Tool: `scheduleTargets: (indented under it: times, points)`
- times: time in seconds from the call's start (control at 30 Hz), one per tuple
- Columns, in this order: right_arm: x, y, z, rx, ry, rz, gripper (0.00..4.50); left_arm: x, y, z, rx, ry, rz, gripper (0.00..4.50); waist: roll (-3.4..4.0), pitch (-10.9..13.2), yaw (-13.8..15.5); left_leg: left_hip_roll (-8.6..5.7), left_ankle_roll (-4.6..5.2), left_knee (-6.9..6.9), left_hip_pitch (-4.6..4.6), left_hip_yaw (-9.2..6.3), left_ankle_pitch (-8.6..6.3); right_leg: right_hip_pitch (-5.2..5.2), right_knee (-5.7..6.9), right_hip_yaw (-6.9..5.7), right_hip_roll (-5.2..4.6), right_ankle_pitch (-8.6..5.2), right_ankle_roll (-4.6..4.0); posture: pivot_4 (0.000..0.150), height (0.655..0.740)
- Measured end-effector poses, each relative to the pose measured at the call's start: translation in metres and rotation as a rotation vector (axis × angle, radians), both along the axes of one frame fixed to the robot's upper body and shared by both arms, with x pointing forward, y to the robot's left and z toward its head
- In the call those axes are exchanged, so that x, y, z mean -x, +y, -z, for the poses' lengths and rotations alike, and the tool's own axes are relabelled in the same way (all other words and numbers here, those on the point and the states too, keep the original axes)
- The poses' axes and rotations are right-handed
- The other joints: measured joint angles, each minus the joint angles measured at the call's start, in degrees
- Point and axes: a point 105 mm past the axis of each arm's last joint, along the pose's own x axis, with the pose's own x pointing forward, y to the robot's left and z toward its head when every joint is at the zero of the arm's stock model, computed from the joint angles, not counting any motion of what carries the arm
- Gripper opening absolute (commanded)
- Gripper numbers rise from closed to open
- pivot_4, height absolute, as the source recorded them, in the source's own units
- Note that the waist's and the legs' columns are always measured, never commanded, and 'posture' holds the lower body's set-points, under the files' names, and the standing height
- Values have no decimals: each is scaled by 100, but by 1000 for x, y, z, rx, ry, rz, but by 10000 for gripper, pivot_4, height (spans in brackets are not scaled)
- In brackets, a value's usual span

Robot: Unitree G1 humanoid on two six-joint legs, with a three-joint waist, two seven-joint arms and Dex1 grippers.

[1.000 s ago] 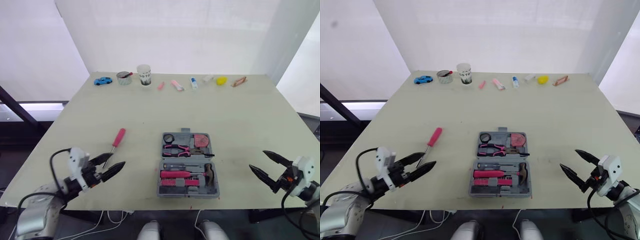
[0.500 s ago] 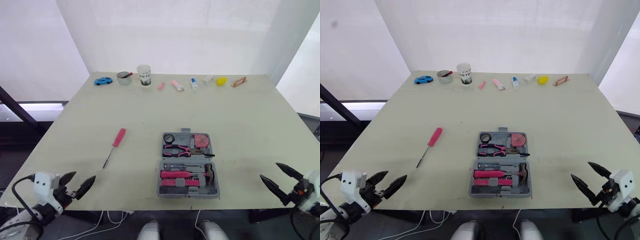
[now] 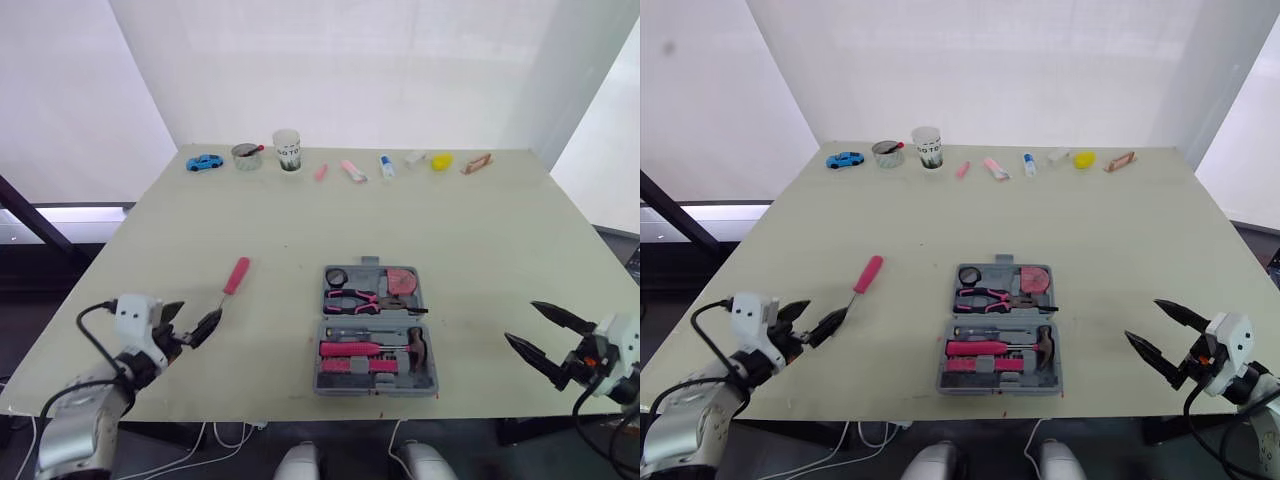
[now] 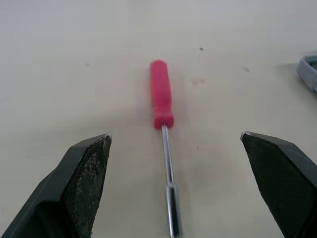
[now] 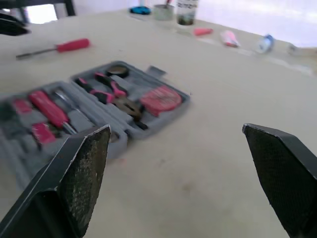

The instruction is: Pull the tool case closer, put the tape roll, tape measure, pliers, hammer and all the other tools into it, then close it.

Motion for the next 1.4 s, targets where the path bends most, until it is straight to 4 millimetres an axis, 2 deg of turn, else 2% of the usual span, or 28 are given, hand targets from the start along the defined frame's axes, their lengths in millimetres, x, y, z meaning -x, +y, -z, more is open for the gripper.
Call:
scheduleTargets:
  times: [0.1,0.13,0.2,0.27,0.43,0.7,0.73,0.77,0.8,0.93,0.97,1.07,1.23,1.4]
  points:
    - [1,16,-12,-7,-10,-115,45000,-14,-2,-3,-9,-2,-12,44684,0,0,-6,-1,0,0,0,-1,0,0,0,0,1,8,14,1500,7400]
    - [2,30,-20,-16,-25,-198,45000,-22,-3,-1,-20,9,-21,44684,-2,0,-8,-1,0,0,-2,-2,0,0,-1,0,1,9,16,1500,7400]
    - [4,33,-21,-19,-24,-214,45000,-23,-4,1,-23,10,-25,44684,-3,0,-3,-2,0,0,-4,-2,0,0,-2,-1,0,9,17,1500,7400]
    - [4,44,-25,-13,-21,-278,45000,-32,-6,9,-12,26,-60,44684,-2,1,3,-6,0,1,-4,-2,0,0,-1,-2,-2,10,18,1500,7400]
    - [5,68,-39,13,-65,-386,45000,-48,-26,25,16,68,-56,44684,-11,1,10,-9,0,2,-11,-2,0,0,-2,-10,-2,10,18,1500,7400]
    - [4,72,-39,34,-68,-385,45000,-62,-25,36,37,107,-97,44684,-12,1,10,-11,0,2,-13,-2,0,1,-1,-14,-2,10,18,1500,7400]
    - [4,72,-38,42,-67,-385,45000,-64,-26,38,38,112,-101,40944,-12,1,10,-12,0,2,-13,-1,0,1,-1,-14,-3,10,18,1500,7400]
    - [4,73,-37,44,-66,-387,45000,-64,-27,38,32,114,-101,39669,-12,1,9,-12,0,2,-14,-2,0,1,-2,-14,-3,10,18,1500,7400]
    - [4,73,-36,45,-62,-386,45000,-65,-28,40,33,115,-104,36487,-12,1,9,-12,0,2,-14,-2,0,1,-2,-14,-3,10,19,1500,7400]
    - [6,72,-31,44,-42,-380,45000,-66,-27,41,31,110,-110,19248,-12,1,4,-11,0,1,-13,-3,0,1,0,-15,-3,10,18,1500,7400]
    - [6,72,-30,44,-41,-379,45000,-66,-27,41,31,108,-111,16764,-12,1,5,-11,0,2,-13,-3,0,1,0,-15,-3,10,18,1500,7400]
    - [6,72,-30,45,-41,-377,45000,-69,-28,39,38,99,-109,4203,-12,1,7,-12,0,3,-13,-2,0,1,0,-15,-3,10,19,1500,7400]
    - [7,72,-30,46,-40,-381,45000,-66,-40,32,36,70,-73,4165,-11,1,18,-12,-1,2,-14,-5,0,2,-1,-13,-8,10,19,1500,7400]
    - [6,70,-28,52,-39,-383,45000,-46,-84,37,95,80,-28,4165,-12,2,15,-15,0,2,-14,-16,0,1,-5,-2,-14,15,27,1500,7400]
